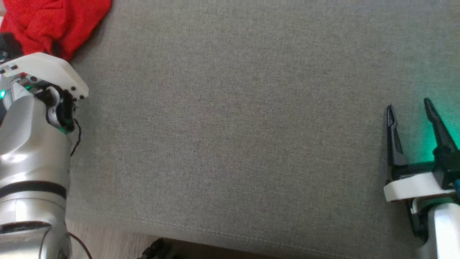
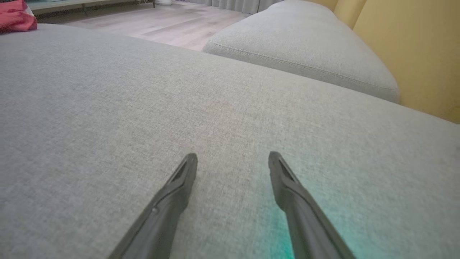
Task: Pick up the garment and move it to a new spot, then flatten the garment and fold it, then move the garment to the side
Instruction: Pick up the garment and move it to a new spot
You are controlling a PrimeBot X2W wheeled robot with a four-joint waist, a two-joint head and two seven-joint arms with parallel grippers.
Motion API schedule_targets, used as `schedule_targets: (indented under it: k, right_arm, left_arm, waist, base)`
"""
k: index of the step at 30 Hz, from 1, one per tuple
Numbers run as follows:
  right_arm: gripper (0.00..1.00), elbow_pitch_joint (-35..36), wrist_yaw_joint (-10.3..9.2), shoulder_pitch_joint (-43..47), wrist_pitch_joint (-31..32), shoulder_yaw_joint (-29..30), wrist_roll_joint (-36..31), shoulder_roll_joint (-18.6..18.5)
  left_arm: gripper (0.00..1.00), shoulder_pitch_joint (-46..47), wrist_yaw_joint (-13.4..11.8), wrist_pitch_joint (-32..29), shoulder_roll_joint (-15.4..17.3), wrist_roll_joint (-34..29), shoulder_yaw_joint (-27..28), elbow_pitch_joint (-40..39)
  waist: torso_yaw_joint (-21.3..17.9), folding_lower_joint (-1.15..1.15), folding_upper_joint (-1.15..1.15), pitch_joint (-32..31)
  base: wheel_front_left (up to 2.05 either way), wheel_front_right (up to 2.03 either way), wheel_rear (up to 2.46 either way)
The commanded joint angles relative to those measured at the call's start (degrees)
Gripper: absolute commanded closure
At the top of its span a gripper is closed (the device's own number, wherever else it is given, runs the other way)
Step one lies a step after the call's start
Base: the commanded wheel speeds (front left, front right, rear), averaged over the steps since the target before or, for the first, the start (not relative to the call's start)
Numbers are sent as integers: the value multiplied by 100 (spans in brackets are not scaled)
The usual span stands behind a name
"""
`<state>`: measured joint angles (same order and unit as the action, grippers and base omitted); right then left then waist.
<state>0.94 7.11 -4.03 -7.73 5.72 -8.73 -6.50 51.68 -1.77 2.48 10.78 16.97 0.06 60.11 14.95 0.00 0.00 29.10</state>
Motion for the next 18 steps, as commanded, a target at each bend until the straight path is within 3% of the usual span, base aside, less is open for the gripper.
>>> schedule_targets:
  k: [1, 5, 10, 13, 18]
  right_arm:
    - [0, 78, 37, 114, -62, -132, 41, 8]
    - [0, -167, 37, 139, -202, -164, 85, 154]
    - [0, -543, 37, 221, -394, -183, 177, 304]
    - [0, -761, 37, 251, -493, -190, 239, 344]
    - [0, -1046, 37, 187, -620, -290, 545, 359]
  left_arm:
    - [100, 202, 92, 122, 399, 101, 122, -167]
    - [100, 299, 500, 136, 355, 209, 44, -423]
    - [100, 171, 856, -406, 89, 457, -278, -1286]
    - [100, -141, 917, -1077, -173, 980, -541, -2255]
    - [100, -1060, 923, -2533, -409, 2315, -848, -4548]
  waist:
    - [-37, 0, 0, -197]
    - [-94, 0, 0, -598]
    - [-188, 0, 0, -1160]
    - [-280, 0, 0, -1472]
    - [-504, 0, 0, -1785]
  base:
    - [0, 0, 0]
    - [0, 0, 0]
    - [0, 0, 0]
    - [0, 0, 0]
    - [0, 0, 0]
